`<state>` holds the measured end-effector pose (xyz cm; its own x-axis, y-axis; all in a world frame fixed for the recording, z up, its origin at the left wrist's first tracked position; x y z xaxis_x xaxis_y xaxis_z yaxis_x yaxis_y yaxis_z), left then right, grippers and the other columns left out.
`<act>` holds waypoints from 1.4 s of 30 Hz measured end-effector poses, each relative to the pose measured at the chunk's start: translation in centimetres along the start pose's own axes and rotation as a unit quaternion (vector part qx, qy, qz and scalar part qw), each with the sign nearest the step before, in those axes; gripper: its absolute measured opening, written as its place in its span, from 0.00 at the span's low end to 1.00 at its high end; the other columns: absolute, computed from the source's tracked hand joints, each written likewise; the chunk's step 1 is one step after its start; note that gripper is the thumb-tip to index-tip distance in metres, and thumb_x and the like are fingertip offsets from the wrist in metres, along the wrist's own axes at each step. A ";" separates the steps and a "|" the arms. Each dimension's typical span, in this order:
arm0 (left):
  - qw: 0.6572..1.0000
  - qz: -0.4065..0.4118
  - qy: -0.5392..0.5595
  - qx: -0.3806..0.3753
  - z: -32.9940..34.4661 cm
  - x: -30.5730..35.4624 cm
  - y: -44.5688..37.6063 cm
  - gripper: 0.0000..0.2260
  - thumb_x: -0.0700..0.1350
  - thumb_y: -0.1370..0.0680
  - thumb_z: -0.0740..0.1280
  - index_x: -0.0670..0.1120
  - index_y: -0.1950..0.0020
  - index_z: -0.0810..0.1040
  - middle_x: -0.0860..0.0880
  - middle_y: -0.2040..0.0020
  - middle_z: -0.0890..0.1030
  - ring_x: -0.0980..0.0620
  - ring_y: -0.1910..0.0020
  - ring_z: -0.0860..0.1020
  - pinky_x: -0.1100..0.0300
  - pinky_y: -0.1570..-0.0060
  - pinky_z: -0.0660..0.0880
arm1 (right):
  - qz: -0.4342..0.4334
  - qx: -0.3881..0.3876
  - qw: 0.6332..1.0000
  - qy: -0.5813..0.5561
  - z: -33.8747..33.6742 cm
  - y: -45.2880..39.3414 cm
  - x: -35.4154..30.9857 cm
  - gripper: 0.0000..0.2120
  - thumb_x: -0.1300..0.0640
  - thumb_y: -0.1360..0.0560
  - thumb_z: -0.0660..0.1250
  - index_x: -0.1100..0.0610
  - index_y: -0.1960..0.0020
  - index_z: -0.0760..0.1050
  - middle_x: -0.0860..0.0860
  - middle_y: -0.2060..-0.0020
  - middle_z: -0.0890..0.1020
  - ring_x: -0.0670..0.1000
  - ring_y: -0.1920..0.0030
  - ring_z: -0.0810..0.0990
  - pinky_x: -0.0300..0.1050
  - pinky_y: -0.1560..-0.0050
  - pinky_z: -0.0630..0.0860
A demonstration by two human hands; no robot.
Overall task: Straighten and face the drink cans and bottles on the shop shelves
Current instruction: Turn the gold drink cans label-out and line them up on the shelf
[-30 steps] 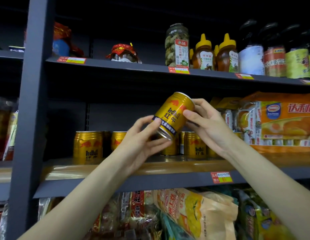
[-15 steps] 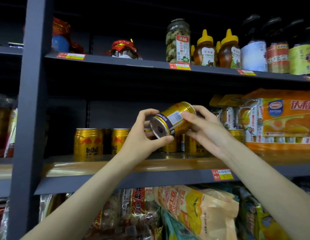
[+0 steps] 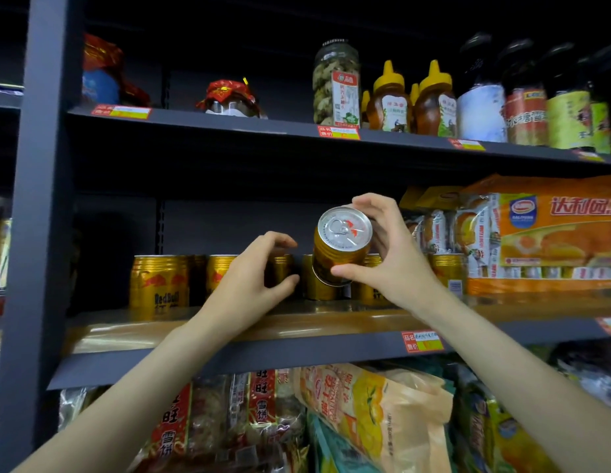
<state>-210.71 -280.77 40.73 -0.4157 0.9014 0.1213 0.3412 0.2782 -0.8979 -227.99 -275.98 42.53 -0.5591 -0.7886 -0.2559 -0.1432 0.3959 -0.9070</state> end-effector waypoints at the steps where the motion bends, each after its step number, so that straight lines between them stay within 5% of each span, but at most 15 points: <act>1: 1.000 -0.002 -0.005 0.000 0.0 0.0 -0.1 0.17 0.42 0.27 0.70 0.53 0.41 0.69 0.55 0.42 0.75 0.60 0.40 0.73 0.77 0.44 0.65 | -0.004 -0.002 1.000 0.002 -0.1 -0.1 -0.1 0.37 0.60 0.36 0.78 0.40 0.38 0.60 0.35 0.41 0.71 0.39 0.36 0.70 0.35 0.35 0.69; 5: 0.998 -0.005 -0.066 -0.002 -0.9 0.1 -0.6 0.15 0.43 0.24 0.67 0.49 0.39 0.70 0.55 0.42 0.73 0.62 0.41 0.69 0.77 0.45 0.63 | 0.081 0.035 0.996 -0.025 -1.0 -1.6 0.5 0.22 0.53 0.33 0.76 0.45 0.45 0.69 0.42 0.49 0.77 0.44 0.47 0.77 0.37 0.53 0.77; 8: 0.984 -0.042 -0.170 -0.025 -2.2 -1.2 -1.6 0.15 0.45 0.23 0.65 0.48 0.37 0.70 0.51 0.41 0.73 0.53 0.40 0.71 0.58 0.36 0.66 | 0.153 0.053 0.984 0.077 -1.3 -3.4 1.8 0.19 0.47 0.32 0.74 0.53 0.47 0.71 0.43 0.56 0.75 0.42 0.56 0.74 0.36 0.62 0.71; 13: 0.915 -0.108 -0.358 -0.155 -2.4 -3.8 -1.9 0.20 0.52 0.21 0.61 0.50 0.30 0.64 0.48 0.36 0.73 0.48 0.36 0.71 0.51 0.30 0.56 | 0.167 -0.027 0.959 0.229 1.1 -4.5 3.3 0.21 0.41 0.33 0.73 0.53 0.52 0.70 0.46 0.57 0.75 0.51 0.49 0.75 0.54 0.44 0.73; 17: 0.887 -0.097 -0.402 -0.205 -1.9 -4.3 -1.5 0.26 0.55 0.21 0.60 0.47 0.27 0.60 0.47 0.35 0.74 0.48 0.35 0.72 0.53 0.33 0.62 | 0.175 -0.089 0.935 0.295 3.2 -4.0 4.6 0.21 0.38 0.33 0.71 0.51 0.51 0.70 0.46 0.55 0.76 0.52 0.45 0.73 0.55 0.39 0.65; 21: 0.905 -0.087 -0.371 -0.187 -1.9 -4.6 -1.3 0.26 0.55 0.22 0.62 0.47 0.27 0.62 0.47 0.34 0.73 0.47 0.36 0.72 0.55 0.39 0.69 | 0.168 -0.130 0.903 0.374 3.6 -3.0 4.9 0.21 0.36 0.31 0.68 0.50 0.49 0.68 0.48 0.48 0.74 0.54 0.38 0.68 0.57 0.36 0.62; 25: 0.915 -0.089 -0.357 -0.164 -1.6 -5.0 -1.0 0.25 0.55 0.23 0.63 0.47 0.28 0.63 0.47 0.36 0.73 0.48 0.37 0.71 0.56 0.39 0.70 | 0.145 -0.199 0.859 0.449 2.9 -2.4 4.2 0.29 0.40 0.31 0.71 0.49 0.35 0.68 0.50 0.35 0.69 0.55 0.32 0.63 0.61 0.30 0.54; 31: 0.926 -0.095 -0.339 -0.134 -1.5 -4.8 -0.8 0.24 0.53 0.23 0.63 0.47 0.29 0.65 0.47 0.37 0.73 0.46 0.38 0.70 0.54 0.39 0.68 | 0.139 -0.218 0.841 0.476 4.0 -3.1 5.1 0.27 0.43 0.31 0.72 0.51 0.36 0.69 0.50 0.42 0.77 0.55 0.34 0.68 0.65 0.29 0.48; 38: 0.930 -0.086 -0.340 -0.114 -1.8 -4.7 -0.7 0.23 0.52 0.22 0.61 0.47 0.29 0.64 0.47 0.35 0.72 0.47 0.36 0.69 0.56 0.38 0.67 | 0.143 -0.241 0.792 0.543 5.9 -5.0 6.7 0.31 0.42 0.31 0.71 0.53 0.33 0.67 0.54 0.38 0.76 0.59 0.31 0.65 0.70 0.31 0.47; 42: 0.935 -0.078 -0.333 -0.092 -1.6 -4.7 -0.5 0.22 0.52 0.21 0.60 0.48 0.29 0.64 0.48 0.35 0.72 0.49 0.36 0.69 0.57 0.38 0.66 | 0.117 -0.269 0.835 0.466 7.5 -8.1 6.6 0.33 0.41 0.31 0.71 0.52 0.32 0.65 0.54 0.34 0.71 0.58 0.30 0.64 0.64 0.29 0.49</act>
<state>-207.56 -284.57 41.31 -0.8846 0.4552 -0.1014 0.3470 0.4971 -0.7953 -224.41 -287.84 45.67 -0.9797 -0.0506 0.1938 -0.1468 0.8397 -0.5228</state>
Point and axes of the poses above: each hand's wrist, its own y-axis away from the middle knuckle, its own z-axis out of the palm, x = y × z, the point moved 6 cm from there along -y, towards the middle knuckle
